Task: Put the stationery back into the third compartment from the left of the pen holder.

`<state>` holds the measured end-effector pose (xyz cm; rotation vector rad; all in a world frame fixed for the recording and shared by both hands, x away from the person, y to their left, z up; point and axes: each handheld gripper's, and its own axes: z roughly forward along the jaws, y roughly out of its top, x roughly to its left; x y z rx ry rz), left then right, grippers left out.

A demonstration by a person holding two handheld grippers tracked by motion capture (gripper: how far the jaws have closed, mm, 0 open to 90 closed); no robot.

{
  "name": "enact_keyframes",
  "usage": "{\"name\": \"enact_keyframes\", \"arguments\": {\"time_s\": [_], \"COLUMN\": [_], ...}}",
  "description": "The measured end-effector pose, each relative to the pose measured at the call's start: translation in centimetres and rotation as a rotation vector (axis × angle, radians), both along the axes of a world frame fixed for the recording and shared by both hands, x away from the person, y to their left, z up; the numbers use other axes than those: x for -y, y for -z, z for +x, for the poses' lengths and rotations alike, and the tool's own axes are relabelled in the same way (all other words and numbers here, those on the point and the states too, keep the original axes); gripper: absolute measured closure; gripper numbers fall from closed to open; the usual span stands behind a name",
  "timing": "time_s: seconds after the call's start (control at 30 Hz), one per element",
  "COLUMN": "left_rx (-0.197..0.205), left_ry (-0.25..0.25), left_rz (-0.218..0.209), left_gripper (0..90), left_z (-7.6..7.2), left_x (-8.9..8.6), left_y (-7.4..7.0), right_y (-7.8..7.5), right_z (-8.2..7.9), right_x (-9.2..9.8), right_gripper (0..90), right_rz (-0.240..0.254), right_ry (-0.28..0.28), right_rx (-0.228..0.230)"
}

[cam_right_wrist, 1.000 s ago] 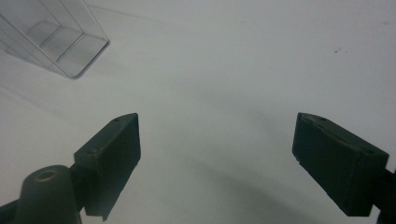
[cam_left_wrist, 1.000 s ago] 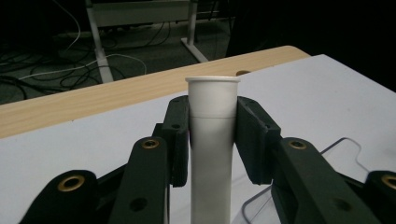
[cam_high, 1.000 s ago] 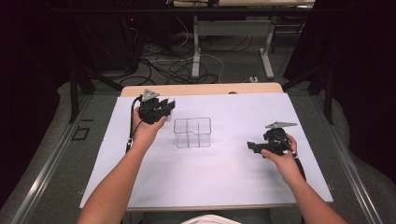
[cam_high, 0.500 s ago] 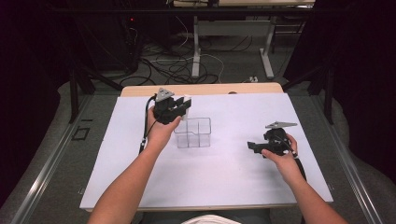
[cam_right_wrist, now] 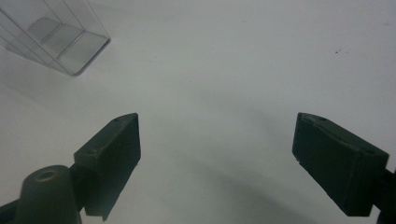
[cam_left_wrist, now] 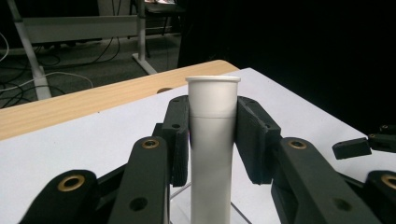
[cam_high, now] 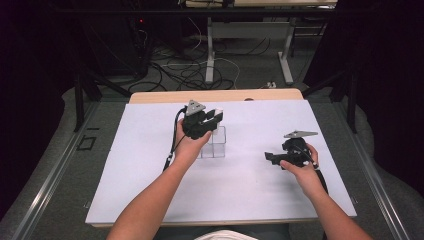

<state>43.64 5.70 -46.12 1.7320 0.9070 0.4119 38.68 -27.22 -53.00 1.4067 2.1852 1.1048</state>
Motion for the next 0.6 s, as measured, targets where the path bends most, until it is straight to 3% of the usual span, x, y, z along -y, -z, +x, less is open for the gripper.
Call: {"name": "enact_keyframes", "arguments": {"time_s": [0.6], "left_rx": [-0.013], "left_ry": [-0.031], "left_rz": [-0.015], "left_gripper": [67.3], "left_z": [-0.6], "left_x": [0.8], "left_y": [1.6], "right_y": [0.0], "right_z": [0.0], "right_x": [0.1], "right_gripper": [14.8], "right_rz": [0.003], "right_ry": [0.001], "right_rx": [0.000]}}
